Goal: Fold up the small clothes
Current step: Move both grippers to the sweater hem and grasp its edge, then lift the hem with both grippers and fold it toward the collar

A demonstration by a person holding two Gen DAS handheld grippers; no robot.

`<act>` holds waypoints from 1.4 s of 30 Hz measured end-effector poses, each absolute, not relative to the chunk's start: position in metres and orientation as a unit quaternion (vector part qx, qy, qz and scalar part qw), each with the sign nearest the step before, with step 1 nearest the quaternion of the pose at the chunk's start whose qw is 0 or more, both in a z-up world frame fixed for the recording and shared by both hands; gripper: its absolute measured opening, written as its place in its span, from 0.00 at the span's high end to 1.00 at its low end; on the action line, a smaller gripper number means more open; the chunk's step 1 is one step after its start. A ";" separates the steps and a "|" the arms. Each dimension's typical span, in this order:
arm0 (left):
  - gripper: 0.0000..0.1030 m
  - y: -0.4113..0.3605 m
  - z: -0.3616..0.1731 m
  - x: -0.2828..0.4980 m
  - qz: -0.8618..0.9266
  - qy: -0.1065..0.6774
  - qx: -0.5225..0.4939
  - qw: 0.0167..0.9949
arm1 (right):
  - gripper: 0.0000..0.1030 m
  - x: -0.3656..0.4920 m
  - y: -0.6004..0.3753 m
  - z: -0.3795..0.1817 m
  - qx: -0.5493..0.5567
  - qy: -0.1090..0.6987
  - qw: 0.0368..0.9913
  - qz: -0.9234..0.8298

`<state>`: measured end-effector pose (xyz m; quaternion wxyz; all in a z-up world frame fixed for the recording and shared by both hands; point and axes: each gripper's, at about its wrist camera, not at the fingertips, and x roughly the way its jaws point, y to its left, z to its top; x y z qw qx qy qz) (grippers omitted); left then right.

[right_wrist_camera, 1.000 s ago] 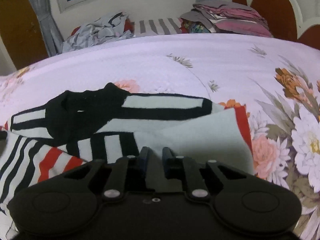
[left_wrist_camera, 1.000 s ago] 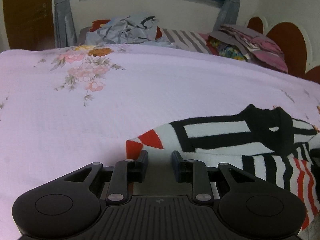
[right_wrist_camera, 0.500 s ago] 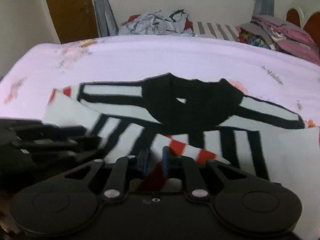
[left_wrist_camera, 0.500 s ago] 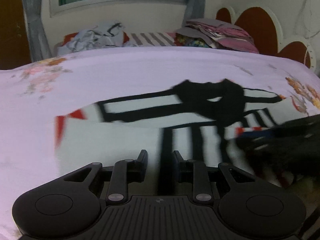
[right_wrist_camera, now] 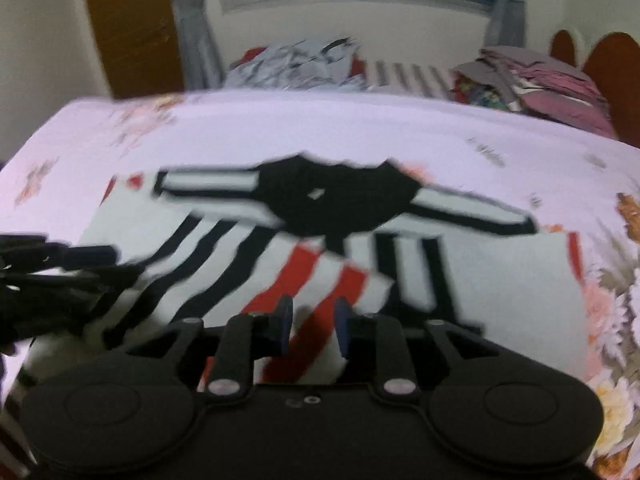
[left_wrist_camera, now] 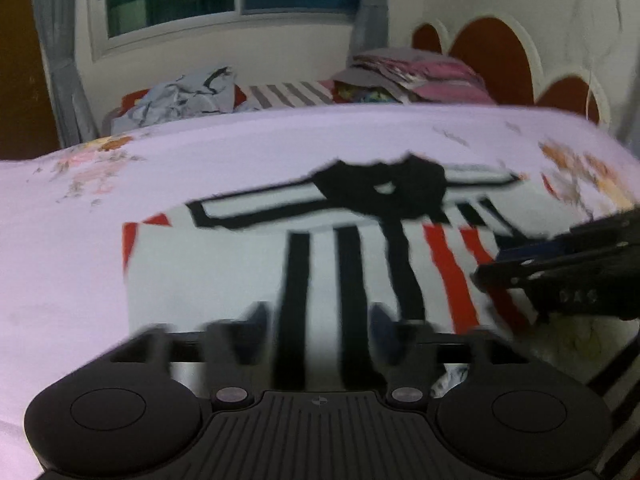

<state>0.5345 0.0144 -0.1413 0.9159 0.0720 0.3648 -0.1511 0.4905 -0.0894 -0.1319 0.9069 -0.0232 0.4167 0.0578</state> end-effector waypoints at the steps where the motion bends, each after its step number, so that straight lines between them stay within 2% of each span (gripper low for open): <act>1: 0.34 0.013 -0.148 0.533 -0.134 0.374 0.081 0.914 | 0.69 0.489 -0.088 -0.137 -0.035 0.423 0.904 0.049; 2: 0.34 0.018 -0.154 0.532 -0.129 0.382 0.071 0.912 | 0.64 0.486 -0.094 -0.140 -0.041 0.425 0.903 0.034; 3: 0.34 0.026 -0.157 0.530 -0.129 0.383 0.050 0.913 | 0.64 0.483 -0.104 -0.142 -0.034 0.422 0.906 0.015; 4: 0.34 0.035 -0.157 0.527 -0.127 0.384 0.034 0.914 | 0.64 0.479 -0.120 -0.141 -0.013 0.422 0.907 -0.010; 7: 0.34 0.042 -0.153 0.516 -0.122 0.383 0.047 0.915 | 0.77 0.468 -0.152 -0.138 0.025 0.424 0.904 -0.041; 12: 0.34 0.045 -0.154 0.515 -0.121 0.387 0.054 0.913 | 0.76 0.468 -0.155 -0.138 0.024 0.428 0.902 -0.045; 16: 0.34 0.047 -0.141 0.505 -0.126 0.371 0.047 0.919 | 0.73 0.450 -0.146 -0.122 0.024 0.389 0.920 -0.049; 20: 0.34 0.048 -0.153 0.505 -0.130 0.389 0.064 0.910 | 0.70 0.453 -0.150 -0.146 0.025 0.423 0.904 -0.062; 31: 0.34 0.047 -0.158 0.503 -0.143 0.382 0.084 0.909 | 0.70 0.453 -0.147 -0.147 0.028 0.426 0.901 -0.076; 37: 0.34 0.052 -0.147 0.501 -0.146 0.388 0.082 0.906 | 0.60 0.451 -0.145 -0.140 0.013 0.440 0.894 -0.083; 39: 0.25 0.061 -0.135 0.491 -0.139 0.370 0.066 0.916 | 0.60 0.439 -0.149 -0.129 0.030 0.431 0.899 -0.074; 40: 0.09 0.069 -0.131 0.485 -0.133 0.367 0.058 0.919 | 0.59 0.428 -0.152 -0.121 0.042 0.419 0.905 -0.064; 42: 0.09 0.089 -0.127 0.468 -0.132 0.365 0.036 0.921 | 0.59 0.406 -0.160 -0.111 0.064 0.408 0.910 -0.048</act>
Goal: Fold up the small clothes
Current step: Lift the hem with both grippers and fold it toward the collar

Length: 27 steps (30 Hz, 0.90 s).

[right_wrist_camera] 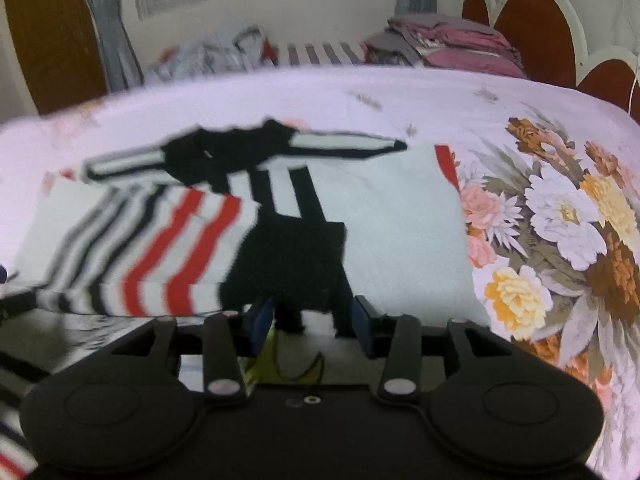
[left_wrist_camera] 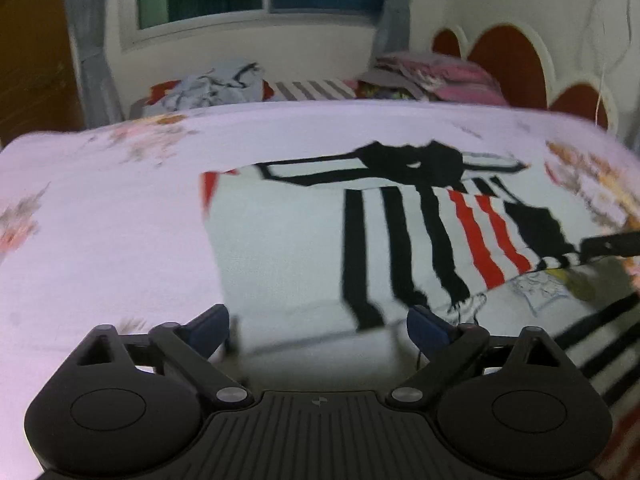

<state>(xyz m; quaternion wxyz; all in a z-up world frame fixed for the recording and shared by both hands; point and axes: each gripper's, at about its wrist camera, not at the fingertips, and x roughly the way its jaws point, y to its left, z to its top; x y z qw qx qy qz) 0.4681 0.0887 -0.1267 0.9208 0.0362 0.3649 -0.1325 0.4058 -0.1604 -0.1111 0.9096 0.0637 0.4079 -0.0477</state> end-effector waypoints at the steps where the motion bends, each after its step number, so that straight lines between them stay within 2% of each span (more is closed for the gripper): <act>1: 0.09 0.099 -0.127 0.459 -0.136 0.373 0.027 0.918 | 0.59 0.391 -0.167 -0.107 0.076 0.402 0.912 -0.039; 3: 0.12 0.119 -0.131 0.437 -0.130 0.388 0.007 0.912 | 0.59 0.365 -0.183 -0.105 0.104 0.403 0.909 -0.028; 5: 0.40 0.138 -0.134 0.412 -0.128 0.396 -0.019 0.909 | 0.61 0.336 -0.202 -0.107 0.128 0.405 0.905 -0.027; 10: 0.40 0.157 -0.150 0.357 -0.111 0.429 -0.065 0.894 | 0.62 0.268 -0.243 -0.118 0.179 0.418 0.890 -0.034; 18: 0.41 0.145 -0.160 0.297 -0.110 0.451 -0.116 0.878 | 0.62 0.193 -0.266 -0.148 0.262 0.440 0.859 -0.002; 21: 0.52 0.144 -0.165 0.276 -0.107 0.456 -0.157 0.869 | 0.62 0.175 -0.267 -0.152 0.281 0.437 0.854 0.021; 27: 0.55 0.148 -0.179 0.237 -0.121 0.470 -0.255 0.836 | 0.62 0.154 -0.261 -0.158 0.309 0.443 0.839 0.070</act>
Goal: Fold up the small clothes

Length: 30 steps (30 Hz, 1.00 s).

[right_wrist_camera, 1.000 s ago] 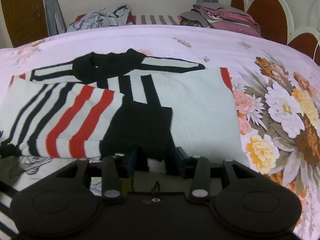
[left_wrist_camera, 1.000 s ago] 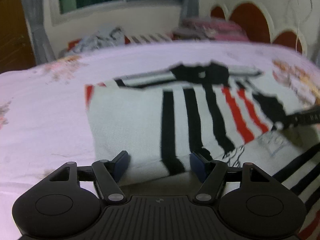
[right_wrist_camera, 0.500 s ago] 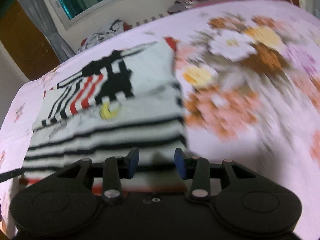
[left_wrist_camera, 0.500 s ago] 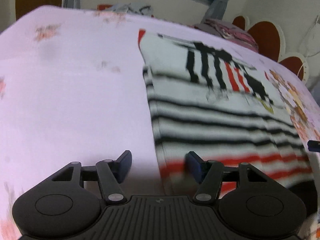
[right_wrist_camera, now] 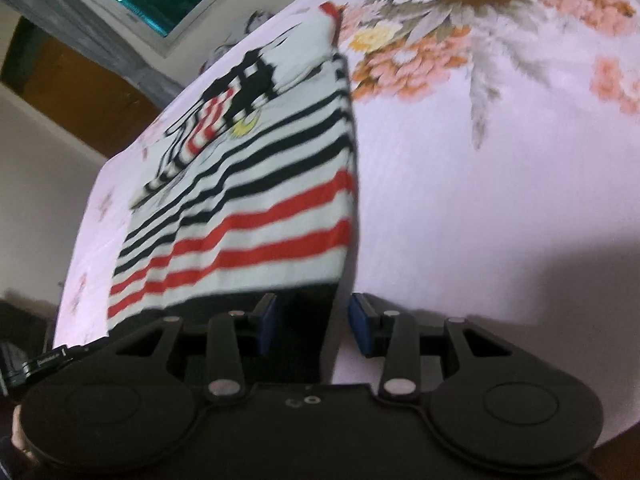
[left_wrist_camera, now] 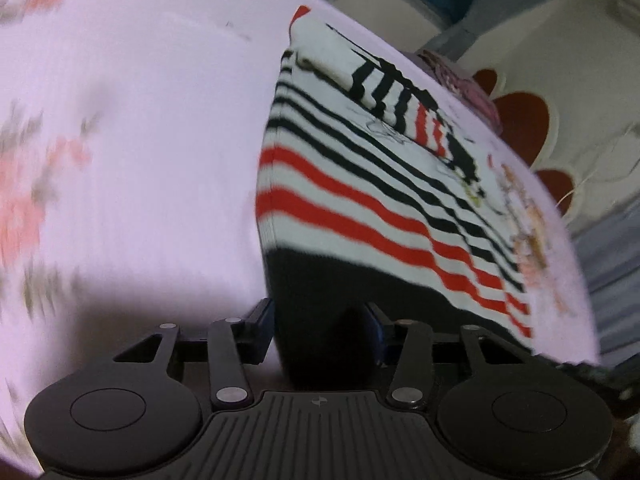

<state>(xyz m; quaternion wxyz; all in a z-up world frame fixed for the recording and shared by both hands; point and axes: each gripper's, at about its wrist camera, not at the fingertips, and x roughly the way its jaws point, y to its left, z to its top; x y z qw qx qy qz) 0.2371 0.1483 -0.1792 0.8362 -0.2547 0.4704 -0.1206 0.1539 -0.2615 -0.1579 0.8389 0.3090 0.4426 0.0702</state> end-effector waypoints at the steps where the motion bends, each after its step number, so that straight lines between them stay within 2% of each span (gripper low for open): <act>1: 0.55 0.149 -0.181 0.233 -0.122 0.469 -0.267 0.833 | 0.62 0.152 -0.261 -0.159 0.317 0.443 0.835 0.078; 8: 0.55 0.157 -0.195 0.258 -0.126 0.448 -0.343 0.816 | 0.65 0.167 -0.266 -0.172 0.388 0.431 0.809 0.097; 12: 0.57 0.144 -0.191 0.268 -0.128 0.447 -0.321 0.825 | 0.72 0.171 -0.263 -0.176 0.394 0.439 0.800 0.105; 13: 0.82 0.140 -0.189 0.267 -0.132 0.448 -0.305 0.830 | 0.73 0.168 -0.262 -0.177 0.393 0.441 0.799 0.113; 14: 0.94 0.135 -0.190 0.266 -0.134 0.459 -0.287 0.830 | 0.83 0.164 -0.259 -0.178 0.390 0.445 0.797 0.122; 15: 0.94 0.135 -0.191 0.264 -0.128 0.459 -0.278 0.834 | 0.92 0.162 -0.256 -0.179 0.380 0.453 0.796 0.128; 16: 0.94 0.135 -0.189 0.260 -0.129 0.448 -0.279 0.840 | 0.94 0.159 -0.253 -0.177 0.359 0.457 0.803 0.132; 19: 0.95 0.142 -0.172 0.244 -0.119 0.398 -0.291 0.862 | 0.95 0.145 -0.257 -0.154 0.343 0.409 0.834 0.143; 21: 0.95 0.142 -0.171 0.244 -0.099 0.402 -0.264 0.871 | 0.95 0.141 -0.260 -0.143 0.324 0.389 0.850 0.144; 22: 0.95 0.139 -0.179 0.248 -0.085 0.428 -0.236 0.868 | 0.95 0.143 -0.261 -0.146 0.309 0.401 0.851 0.135; 24: 0.95 0.142 -0.190 0.251 -0.079 0.434 -0.255 0.861 | 0.95 0.155 -0.262 -0.170 0.298 0.459 0.829 0.114; 30: 0.95 0.146 -0.177 0.245 -0.071 0.407 -0.300 0.860 | 0.95 0.155 -0.268 -0.134 0.319 0.391 0.853 0.134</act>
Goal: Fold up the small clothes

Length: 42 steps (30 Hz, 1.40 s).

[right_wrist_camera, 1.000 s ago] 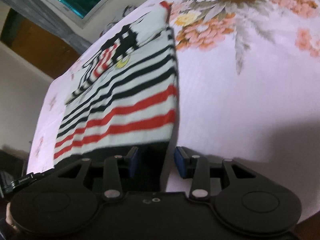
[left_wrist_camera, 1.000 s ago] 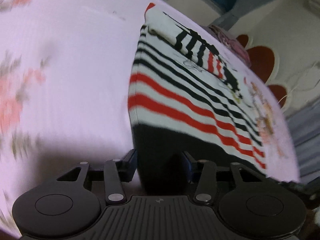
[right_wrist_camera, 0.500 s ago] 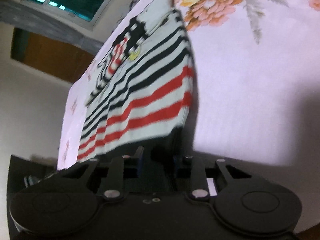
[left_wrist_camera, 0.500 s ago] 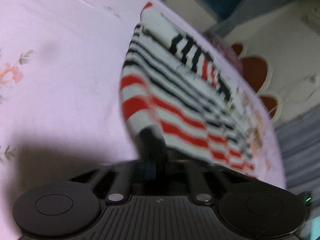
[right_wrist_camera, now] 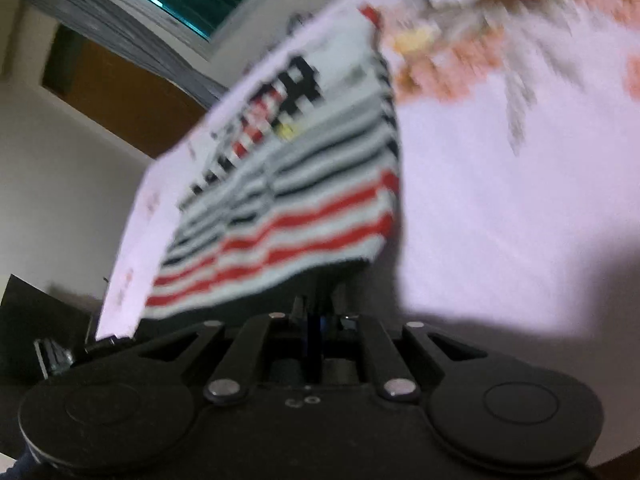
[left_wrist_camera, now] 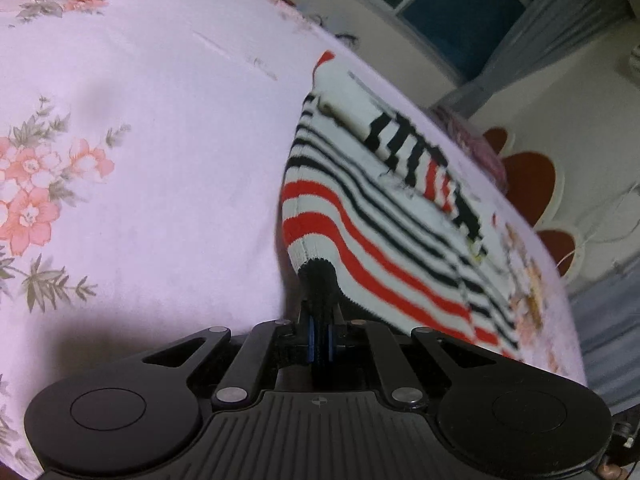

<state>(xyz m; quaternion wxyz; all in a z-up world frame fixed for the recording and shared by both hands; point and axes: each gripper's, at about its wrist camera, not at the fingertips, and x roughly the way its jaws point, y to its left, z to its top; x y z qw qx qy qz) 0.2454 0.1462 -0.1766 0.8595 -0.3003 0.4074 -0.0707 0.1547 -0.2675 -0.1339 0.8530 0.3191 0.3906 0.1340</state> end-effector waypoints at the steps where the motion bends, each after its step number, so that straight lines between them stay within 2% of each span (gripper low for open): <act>1: 0.95 0.150 -0.174 0.243 -0.072 0.399 -0.307 0.861 | 0.95 0.159 -0.269 -0.126 0.318 0.381 0.857 0.136; 7: 0.95 0.153 -0.130 0.269 -0.086 0.345 -0.321 0.877 | 0.95 0.198 -0.278 -0.085 0.299 0.336 0.882 0.140; 12: 0.95 0.156 -0.100 0.331 -0.103 0.314 -0.334 0.883 | 0.95 0.253 -0.288 -0.061 0.302 0.309 0.893 0.126; 17: 0.95 0.147 -0.091 0.417 -0.099 0.313 -0.334 0.883 | 0.95 0.321 -0.297 -0.043 0.307 0.308 0.894 0.106; 26: 0.95 0.131 -0.124 0.565 -0.094 0.384 -0.297 0.869 | 0.95 0.444 -0.319 -0.088 0.356 0.360 0.860 0.058; 34: 0.95 0.126 -0.167 0.631 -0.110 0.418 -0.306 0.848 | 0.94 0.520 -0.326 -0.138 0.382 0.407 0.829 0.034; 36: 0.95 0.126 -0.170 0.639 -0.116 0.405 -0.312 0.852 | 0.90 0.530 -0.326 -0.147 0.389 0.410 0.824 0.034; 37: 0.94 0.127 -0.171 0.642 -0.122 0.398 -0.319 0.852 | 0.83 0.534 -0.326 -0.148 0.386 0.400 0.831 0.029; 38: 0.94 0.126 -0.172 0.646 -0.123 0.394 -0.322 0.852 | 0.68 0.536 -0.326 -0.148 0.383 0.388 0.838 0.024; 39: 0.94 0.124 -0.172 0.649 -0.122 0.393 -0.317 0.854 | 0.59 0.537 -0.327 -0.147 0.383 0.373 0.845 0.018; 40: 0.92 0.120 -0.173 0.655 -0.121 0.396 -0.304 0.858 | 0.40 0.537 -0.328 -0.145 0.382 0.358 0.852 0.010; 42: 0.85 0.113 -0.171 0.659 -0.126 0.393 -0.285 0.865 | 0.38 0.535 -0.332 -0.140 0.386 0.332 0.861 0.007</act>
